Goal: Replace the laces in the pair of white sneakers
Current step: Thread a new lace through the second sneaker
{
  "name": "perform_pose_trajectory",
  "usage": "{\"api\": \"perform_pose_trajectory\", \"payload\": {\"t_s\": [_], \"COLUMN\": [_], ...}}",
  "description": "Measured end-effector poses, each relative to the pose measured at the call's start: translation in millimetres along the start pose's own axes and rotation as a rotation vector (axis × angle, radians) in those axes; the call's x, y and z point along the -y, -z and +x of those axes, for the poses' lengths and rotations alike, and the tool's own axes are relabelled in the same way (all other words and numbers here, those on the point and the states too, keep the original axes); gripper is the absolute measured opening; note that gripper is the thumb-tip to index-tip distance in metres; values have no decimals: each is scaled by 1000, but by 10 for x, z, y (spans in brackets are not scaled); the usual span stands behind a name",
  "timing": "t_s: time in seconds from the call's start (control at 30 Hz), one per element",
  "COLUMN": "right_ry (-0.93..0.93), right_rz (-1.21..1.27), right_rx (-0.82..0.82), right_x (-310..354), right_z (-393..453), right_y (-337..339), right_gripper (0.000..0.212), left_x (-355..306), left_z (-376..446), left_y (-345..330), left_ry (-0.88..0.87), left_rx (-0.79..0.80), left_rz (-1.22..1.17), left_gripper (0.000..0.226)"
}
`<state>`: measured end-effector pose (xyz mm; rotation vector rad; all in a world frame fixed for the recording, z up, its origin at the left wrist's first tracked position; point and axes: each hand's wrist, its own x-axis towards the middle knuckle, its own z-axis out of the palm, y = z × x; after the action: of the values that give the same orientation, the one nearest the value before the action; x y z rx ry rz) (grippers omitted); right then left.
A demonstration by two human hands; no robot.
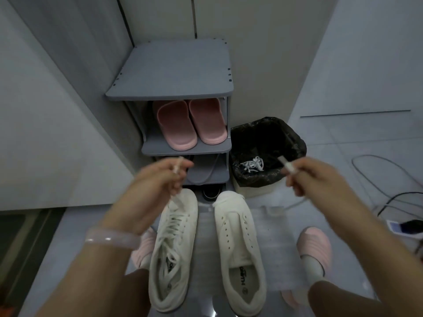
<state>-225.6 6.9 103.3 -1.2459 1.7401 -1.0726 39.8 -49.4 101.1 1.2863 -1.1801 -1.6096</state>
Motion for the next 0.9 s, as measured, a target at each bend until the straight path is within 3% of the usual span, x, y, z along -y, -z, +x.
{"api": "perform_pose_trajectory", "payload": {"t_s": [0.13,0.2,0.33,0.53,0.7,0.83,0.9], "right_ry": [-97,-163,-154,-86,-109,-179,-105], "right_rz": [-328,-461,-649,-704,-744,-761,-722], "right_rx": [237,344,410,391,450,465,440], "right_x": [-308,-508,-659,-714,-823,-905,-873], "right_z": [69,71,118,259,357,366,360], "right_y": [-348,-520,-747,-980,-1058,-1082,-1107], "right_gripper": [25,20,35,35,42,42,43], "left_x": [347,520,683,991,1077,1048,1019], "left_z": [25,98,-8,-230,-246,-259,-268], "left_y": [-346,-377,-457,-611,-606,-551,-527], "left_ry": [65,82,82,36,-237,-256,-270], "left_rx": [89,110,191,620,515,606,636], "left_rz": [611,804,966,1273,1493,1557,1574], "left_gripper": [20,23,27,42,23,20,18]}}
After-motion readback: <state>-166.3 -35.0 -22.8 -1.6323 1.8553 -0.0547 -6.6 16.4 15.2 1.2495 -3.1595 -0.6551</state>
